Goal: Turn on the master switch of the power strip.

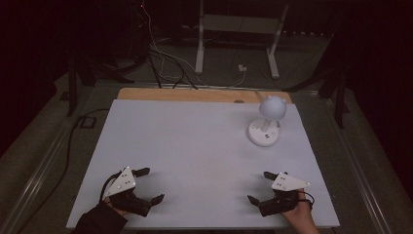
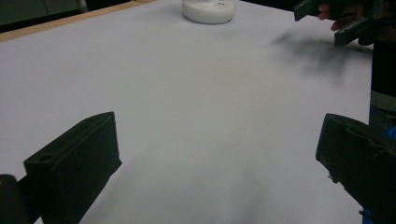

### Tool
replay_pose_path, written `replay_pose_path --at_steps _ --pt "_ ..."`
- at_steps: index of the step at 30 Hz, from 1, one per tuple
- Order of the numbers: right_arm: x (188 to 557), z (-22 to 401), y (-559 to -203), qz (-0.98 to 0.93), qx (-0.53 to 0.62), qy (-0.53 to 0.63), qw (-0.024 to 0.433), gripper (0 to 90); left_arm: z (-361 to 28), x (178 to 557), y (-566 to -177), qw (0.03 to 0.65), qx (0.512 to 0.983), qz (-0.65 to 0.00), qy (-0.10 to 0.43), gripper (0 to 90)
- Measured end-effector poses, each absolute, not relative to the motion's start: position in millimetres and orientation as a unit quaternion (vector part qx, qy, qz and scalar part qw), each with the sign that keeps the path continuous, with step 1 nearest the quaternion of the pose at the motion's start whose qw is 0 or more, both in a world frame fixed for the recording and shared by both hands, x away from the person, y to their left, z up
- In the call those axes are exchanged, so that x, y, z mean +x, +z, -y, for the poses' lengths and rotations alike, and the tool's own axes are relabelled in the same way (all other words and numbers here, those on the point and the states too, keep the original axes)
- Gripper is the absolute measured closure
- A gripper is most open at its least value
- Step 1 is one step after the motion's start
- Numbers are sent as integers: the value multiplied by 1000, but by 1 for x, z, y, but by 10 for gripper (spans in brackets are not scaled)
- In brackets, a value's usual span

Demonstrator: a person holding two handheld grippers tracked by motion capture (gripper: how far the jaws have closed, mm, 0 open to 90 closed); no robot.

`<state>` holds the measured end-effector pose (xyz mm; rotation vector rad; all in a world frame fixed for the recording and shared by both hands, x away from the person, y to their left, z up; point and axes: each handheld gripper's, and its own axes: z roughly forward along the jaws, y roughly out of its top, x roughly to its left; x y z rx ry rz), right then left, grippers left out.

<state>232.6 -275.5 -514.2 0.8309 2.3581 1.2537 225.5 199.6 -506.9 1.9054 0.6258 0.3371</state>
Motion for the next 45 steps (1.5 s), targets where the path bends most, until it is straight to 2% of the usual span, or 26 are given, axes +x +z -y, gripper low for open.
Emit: replay_pose_path --at_steps 15,19,26,39,45 --pt "228 269 -516 -837 284 432 181 0 -199 224 -506 532 795 -255 140 1" --pt "229 267 -515 -843 283 431 154 0 -198 224 -505 533 795 -253 140 1" --pt "227 261 -513 -850 276 423 151 0 -198 223 -505 532 796 -255 140 1" --pt "225 253 -504 -851 282 429 108 0 -199 224 -506 532 795 -257 137 1" --pt "225 250 -495 -849 278 437 103 0 -198 224 -506 532 795 -258 137 1"
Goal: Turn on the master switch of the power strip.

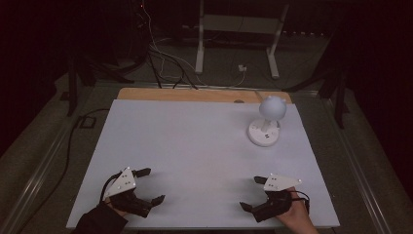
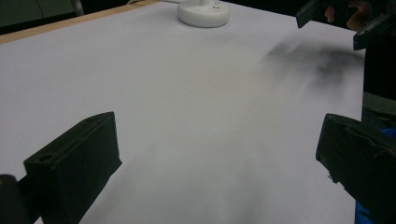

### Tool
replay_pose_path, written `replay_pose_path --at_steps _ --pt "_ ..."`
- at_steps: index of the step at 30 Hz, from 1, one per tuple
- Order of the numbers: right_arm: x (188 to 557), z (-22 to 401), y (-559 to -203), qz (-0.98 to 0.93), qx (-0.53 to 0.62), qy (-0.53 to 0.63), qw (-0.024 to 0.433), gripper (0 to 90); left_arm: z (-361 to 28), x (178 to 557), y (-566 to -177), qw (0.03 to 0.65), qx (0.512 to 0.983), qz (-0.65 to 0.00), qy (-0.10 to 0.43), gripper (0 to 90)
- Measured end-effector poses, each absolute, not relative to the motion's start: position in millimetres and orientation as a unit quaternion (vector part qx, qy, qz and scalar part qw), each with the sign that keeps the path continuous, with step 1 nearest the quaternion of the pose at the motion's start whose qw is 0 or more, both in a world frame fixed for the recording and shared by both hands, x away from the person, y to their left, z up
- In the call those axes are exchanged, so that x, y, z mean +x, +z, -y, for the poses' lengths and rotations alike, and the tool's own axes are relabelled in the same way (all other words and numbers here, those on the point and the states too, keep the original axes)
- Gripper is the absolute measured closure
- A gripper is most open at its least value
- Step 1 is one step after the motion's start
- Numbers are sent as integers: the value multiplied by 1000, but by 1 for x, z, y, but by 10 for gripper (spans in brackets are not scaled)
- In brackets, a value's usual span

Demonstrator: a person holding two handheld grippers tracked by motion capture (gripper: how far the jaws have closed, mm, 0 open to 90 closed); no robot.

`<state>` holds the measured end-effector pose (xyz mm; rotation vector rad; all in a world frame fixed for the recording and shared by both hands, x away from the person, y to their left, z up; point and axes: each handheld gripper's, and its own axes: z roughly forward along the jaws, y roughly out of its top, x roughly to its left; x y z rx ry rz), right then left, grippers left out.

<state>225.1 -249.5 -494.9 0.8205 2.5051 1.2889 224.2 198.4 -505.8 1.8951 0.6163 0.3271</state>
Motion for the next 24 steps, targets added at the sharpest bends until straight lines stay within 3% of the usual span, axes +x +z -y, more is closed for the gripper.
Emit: replay_pose_path --at_steps 24 --pt "240 248 -462 -842 272 457 97 0 -199 224 -506 533 794 -259 137 1"
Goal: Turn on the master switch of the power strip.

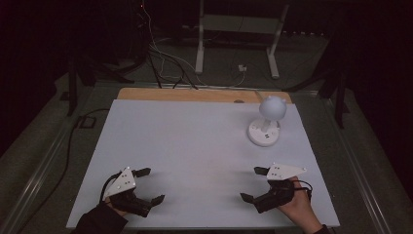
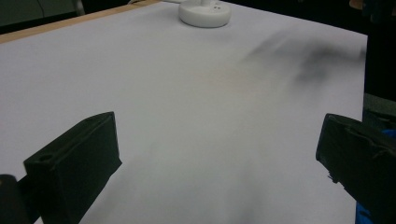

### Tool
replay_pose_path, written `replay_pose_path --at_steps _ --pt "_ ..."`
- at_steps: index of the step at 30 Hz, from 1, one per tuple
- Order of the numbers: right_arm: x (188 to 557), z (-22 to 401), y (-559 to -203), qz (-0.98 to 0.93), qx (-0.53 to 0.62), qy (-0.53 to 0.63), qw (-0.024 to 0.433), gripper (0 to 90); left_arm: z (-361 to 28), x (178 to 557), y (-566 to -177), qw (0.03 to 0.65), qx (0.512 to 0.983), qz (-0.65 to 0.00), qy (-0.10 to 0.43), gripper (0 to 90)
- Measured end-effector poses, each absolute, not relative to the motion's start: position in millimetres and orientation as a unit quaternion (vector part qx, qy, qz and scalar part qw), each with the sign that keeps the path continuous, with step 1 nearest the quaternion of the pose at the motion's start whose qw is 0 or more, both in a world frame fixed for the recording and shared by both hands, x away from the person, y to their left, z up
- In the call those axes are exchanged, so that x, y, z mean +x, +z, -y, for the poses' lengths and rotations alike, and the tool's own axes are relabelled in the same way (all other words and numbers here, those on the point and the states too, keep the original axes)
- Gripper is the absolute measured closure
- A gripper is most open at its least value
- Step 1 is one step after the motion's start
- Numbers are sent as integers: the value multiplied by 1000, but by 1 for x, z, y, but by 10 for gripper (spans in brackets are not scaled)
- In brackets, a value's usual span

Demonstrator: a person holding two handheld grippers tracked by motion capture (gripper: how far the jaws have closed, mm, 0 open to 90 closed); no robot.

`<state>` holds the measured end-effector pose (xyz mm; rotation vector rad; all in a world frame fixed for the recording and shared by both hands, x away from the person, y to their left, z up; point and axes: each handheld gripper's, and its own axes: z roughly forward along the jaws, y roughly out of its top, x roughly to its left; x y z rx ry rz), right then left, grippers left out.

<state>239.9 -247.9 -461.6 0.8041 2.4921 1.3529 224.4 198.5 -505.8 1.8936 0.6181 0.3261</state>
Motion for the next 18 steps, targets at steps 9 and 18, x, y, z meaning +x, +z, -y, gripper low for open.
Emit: replay_pose_path --at_steps 9,18 --pt "248 251 -453 -838 276 460 103 0 -199 224 -505 532 794 -258 137 1" --pt "259 255 -448 -835 281 459 114 0 -199 224 -505 535 793 -258 136 1"
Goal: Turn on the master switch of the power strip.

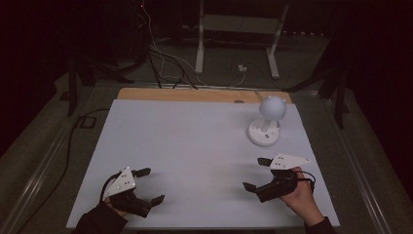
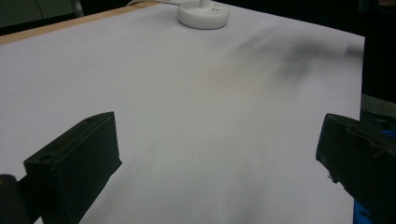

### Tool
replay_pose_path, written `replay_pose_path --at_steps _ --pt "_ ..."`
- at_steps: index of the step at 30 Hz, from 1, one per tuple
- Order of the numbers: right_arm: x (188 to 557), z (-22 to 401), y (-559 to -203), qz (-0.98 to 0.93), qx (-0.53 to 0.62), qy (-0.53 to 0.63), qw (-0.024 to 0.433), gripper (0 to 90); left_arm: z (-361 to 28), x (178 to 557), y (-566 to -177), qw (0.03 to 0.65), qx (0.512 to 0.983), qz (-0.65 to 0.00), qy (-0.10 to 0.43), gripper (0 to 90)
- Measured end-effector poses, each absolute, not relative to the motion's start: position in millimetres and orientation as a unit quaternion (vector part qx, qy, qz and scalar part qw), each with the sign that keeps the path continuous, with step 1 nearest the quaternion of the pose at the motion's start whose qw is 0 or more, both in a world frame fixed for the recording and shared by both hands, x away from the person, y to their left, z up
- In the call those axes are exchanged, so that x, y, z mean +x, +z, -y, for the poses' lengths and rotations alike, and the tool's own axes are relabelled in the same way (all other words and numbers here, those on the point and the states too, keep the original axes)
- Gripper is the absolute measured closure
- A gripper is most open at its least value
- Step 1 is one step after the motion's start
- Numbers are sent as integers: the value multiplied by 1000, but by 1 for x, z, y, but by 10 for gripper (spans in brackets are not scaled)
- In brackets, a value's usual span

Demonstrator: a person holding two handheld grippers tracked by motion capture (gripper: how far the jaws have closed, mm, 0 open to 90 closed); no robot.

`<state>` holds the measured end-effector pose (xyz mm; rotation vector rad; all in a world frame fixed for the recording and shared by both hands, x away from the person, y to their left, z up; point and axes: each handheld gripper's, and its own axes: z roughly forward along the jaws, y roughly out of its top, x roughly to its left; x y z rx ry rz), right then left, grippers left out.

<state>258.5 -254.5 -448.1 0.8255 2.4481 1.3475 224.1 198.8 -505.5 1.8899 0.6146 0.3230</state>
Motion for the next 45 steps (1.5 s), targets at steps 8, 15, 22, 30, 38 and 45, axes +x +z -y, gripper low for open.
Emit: replay_pose_path --at_steps 8,15,22,30,38,45 --pt "267 258 -444 -831 289 459 123 0 -199 224 -506 533 795 -258 136 1" --pt "276 266 -441 -824 300 463 129 0 -199 224 -506 533 794 -258 136 1" --pt "284 273 -437 -820 310 461 138 0 -199 224 -506 533 794 -259 136 1" --pt "295 285 -433 -813 327 458 150 0 -198 224 -506 533 794 -259 136 1" --pt "304 296 -430 -804 342 455 169 0 -198 224 -506 533 794 -259 136 1" --pt "314 304 -430 -802 354 446 177 0 -198 225 -506 533 794 -259 136 1"
